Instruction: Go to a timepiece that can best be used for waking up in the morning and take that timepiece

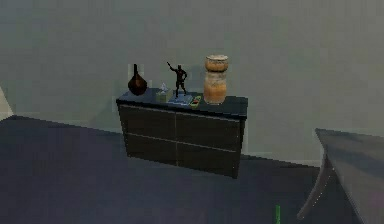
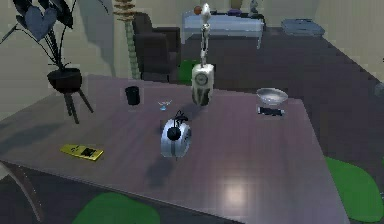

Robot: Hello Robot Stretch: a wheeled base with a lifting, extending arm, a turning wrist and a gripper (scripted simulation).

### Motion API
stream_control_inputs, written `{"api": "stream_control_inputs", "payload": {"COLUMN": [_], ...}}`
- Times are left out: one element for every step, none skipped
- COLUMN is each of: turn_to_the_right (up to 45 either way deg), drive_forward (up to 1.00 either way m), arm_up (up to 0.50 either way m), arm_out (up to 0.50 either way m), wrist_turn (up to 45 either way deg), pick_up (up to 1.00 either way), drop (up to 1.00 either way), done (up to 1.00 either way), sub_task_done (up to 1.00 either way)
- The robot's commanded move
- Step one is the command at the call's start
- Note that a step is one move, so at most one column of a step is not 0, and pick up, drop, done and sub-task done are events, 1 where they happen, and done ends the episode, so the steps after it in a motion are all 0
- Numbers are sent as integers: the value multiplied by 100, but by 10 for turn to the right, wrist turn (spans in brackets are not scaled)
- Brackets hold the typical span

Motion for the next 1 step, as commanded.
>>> {"api": "stream_control_inputs", "payload": {"turn_to_the_right": [0], "drive_forward": [0], "arm_up": [38], "arm_out": [0], "wrist_turn": [0], "pick_up": [0], "drop": [0], "done": [0], "sub_task_done": [0]}}
